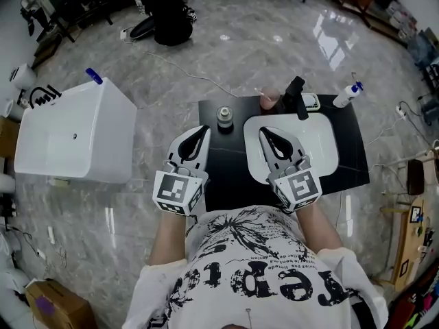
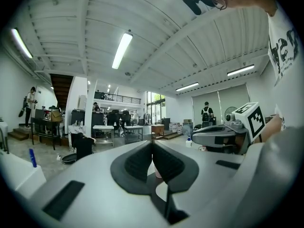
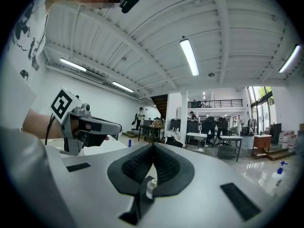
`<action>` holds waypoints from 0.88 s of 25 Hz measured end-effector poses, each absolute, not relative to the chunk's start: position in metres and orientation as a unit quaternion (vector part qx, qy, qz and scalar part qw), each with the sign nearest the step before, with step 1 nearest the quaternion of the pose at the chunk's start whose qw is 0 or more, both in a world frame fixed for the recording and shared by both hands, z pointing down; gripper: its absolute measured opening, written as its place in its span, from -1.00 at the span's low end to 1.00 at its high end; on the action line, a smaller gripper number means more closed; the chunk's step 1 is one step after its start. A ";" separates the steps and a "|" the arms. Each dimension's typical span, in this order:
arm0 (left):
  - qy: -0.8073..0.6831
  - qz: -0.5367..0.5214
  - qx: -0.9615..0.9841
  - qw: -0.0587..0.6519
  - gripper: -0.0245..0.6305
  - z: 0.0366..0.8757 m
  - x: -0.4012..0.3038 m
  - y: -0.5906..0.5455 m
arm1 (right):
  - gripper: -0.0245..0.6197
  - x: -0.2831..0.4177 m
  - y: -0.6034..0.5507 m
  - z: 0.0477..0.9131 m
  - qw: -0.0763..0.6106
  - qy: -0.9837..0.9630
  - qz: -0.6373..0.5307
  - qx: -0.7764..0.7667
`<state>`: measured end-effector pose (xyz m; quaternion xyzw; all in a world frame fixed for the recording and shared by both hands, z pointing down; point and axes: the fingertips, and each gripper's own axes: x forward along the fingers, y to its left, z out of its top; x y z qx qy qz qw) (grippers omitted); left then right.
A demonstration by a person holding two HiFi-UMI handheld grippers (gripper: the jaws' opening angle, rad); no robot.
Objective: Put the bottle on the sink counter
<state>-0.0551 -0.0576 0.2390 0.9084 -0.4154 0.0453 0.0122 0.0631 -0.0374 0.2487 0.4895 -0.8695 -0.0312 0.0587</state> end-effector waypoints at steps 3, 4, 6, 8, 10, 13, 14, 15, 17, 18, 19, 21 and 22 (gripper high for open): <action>-0.416 0.043 0.908 0.015 -0.88 0.240 -0.054 -0.060 | -0.88 0.065 -0.038 0.252 0.060 -0.867 -0.024 0.494; -0.416 0.041 0.908 0.014 -0.88 0.239 -0.054 -0.061 | -0.89 0.065 -0.038 0.252 0.057 -0.867 -0.020 0.494; -0.412 0.030 0.910 0.017 -0.88 0.235 -0.053 -0.061 | -0.89 0.065 -0.038 0.249 0.045 -0.868 -0.012 0.494; -0.406 0.018 0.914 0.025 -0.88 0.232 -0.052 -0.059 | -0.89 0.064 -0.038 0.245 0.039 -0.870 -0.016 0.491; -0.404 0.012 0.914 0.026 -0.88 0.231 -0.050 -0.059 | -0.89 0.064 -0.039 0.242 0.040 -0.871 -0.023 0.490; -0.404 0.013 0.915 0.022 -0.88 0.229 -0.046 -0.061 | -0.89 0.067 -0.042 0.241 0.037 -0.868 -0.020 0.495; -0.403 0.013 0.915 0.021 -0.88 0.228 -0.045 -0.062 | -0.89 0.068 -0.043 0.240 0.037 -0.867 -0.020 0.497; -0.403 0.013 0.915 0.021 -0.88 0.227 -0.044 -0.063 | -0.89 0.069 -0.044 0.240 0.036 -0.866 -0.020 0.498; -0.401 0.012 0.916 0.021 -0.88 0.227 -0.042 -0.065 | -0.89 0.071 -0.047 0.239 0.034 -0.865 -0.021 0.500; -0.401 0.012 0.916 0.022 -0.88 0.228 -0.041 -0.067 | -0.89 0.072 -0.048 0.239 0.034 -0.865 -0.022 0.500; -0.401 0.013 0.916 0.023 -0.88 0.228 -0.039 -0.068 | -0.89 0.073 -0.050 0.240 0.036 -0.865 -0.024 0.499; -0.403 0.017 0.915 0.023 -0.88 0.229 -0.036 -0.071 | -0.89 0.074 -0.054 0.240 0.040 -0.867 -0.029 0.496; -0.403 0.018 0.915 0.021 -0.88 0.228 -0.035 -0.073 | -0.89 0.074 -0.055 0.239 0.040 -0.867 -0.030 0.495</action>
